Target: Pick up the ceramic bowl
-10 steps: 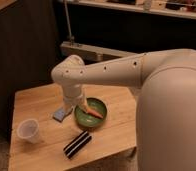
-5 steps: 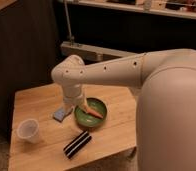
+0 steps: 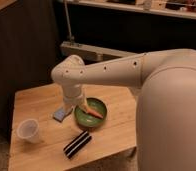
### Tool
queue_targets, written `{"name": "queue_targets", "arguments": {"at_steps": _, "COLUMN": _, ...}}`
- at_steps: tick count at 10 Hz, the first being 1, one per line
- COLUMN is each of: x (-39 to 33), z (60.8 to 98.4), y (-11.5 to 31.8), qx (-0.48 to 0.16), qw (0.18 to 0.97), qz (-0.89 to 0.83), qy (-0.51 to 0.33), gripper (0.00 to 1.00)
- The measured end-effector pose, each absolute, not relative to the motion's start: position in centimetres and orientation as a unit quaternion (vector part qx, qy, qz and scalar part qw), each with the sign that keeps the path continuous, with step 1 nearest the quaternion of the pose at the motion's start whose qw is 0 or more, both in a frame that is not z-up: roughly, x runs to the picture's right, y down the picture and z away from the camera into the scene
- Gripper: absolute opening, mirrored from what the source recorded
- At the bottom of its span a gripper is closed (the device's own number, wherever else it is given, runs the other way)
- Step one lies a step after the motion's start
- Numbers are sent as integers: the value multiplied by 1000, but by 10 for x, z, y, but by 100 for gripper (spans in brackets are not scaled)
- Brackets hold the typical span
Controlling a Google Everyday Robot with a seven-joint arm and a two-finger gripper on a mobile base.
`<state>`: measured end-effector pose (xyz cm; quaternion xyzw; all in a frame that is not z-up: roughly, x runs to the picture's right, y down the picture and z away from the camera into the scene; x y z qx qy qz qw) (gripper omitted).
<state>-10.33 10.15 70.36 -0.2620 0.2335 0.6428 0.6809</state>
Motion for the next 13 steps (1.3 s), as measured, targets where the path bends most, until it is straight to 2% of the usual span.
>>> {"name": "queue_targets", "arguments": {"at_steps": 7, "x": -96, "z": 708, "y": 102, "qx": -265, "qw": 678, "qz": 648, "qy": 222, "gripper": 65}}
{"name": "queue_targets", "arguments": {"at_steps": 9, "x": -73, "z": 717, "y": 99, "qx": -258, "qw": 677, "qz": 657, "qy": 207, "gripper": 65}}
{"name": "queue_targets", "arguments": {"at_steps": 13, "x": 21, "z": 754, "y": 85, "qx": -234, "qw": 661, "qz": 691, "qy": 172, "gripper": 65}}
